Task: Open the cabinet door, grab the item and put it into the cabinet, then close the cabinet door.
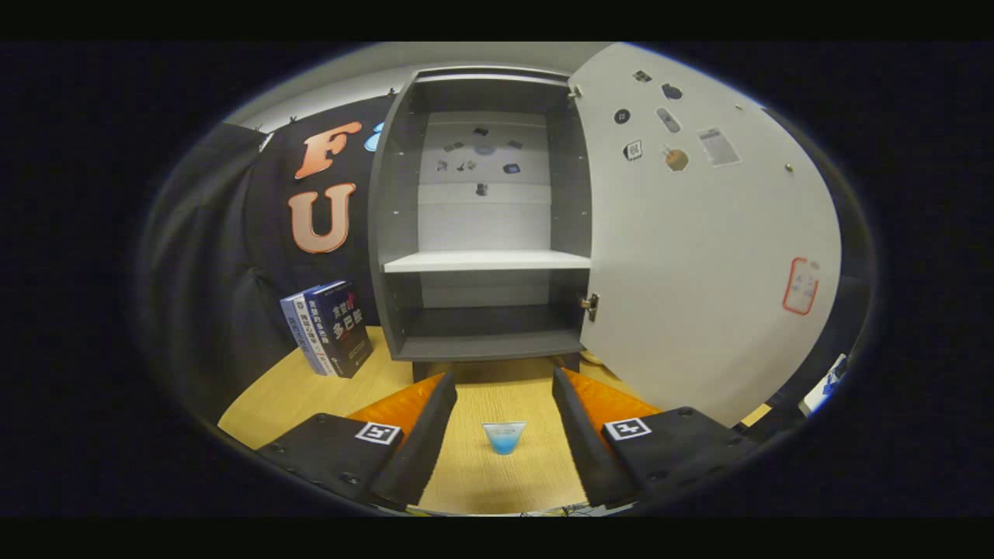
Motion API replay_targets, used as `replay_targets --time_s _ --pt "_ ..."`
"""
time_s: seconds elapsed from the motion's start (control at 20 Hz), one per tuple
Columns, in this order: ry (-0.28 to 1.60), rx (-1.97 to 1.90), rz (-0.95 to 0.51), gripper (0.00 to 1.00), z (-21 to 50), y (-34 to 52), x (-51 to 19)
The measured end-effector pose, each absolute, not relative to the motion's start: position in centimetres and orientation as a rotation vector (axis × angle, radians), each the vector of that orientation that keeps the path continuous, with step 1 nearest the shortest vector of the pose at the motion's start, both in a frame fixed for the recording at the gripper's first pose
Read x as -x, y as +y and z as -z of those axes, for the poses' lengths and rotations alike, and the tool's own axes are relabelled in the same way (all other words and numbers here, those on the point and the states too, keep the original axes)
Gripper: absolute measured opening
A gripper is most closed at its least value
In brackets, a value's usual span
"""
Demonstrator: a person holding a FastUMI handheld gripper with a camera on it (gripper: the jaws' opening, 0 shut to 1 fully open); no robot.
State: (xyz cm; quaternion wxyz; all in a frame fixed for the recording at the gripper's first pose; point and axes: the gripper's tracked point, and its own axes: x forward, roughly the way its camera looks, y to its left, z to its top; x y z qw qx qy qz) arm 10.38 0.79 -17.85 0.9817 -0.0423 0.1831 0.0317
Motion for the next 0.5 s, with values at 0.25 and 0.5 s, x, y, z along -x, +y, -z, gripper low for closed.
replay_targets --time_s 0.25,0.5 --pt "0.463 0.085 -0.074 0.99 21.6 0.5 -10.8" --pt "0.555 0.099 -0.058 0.99 24.8 -0.3 -10.5"
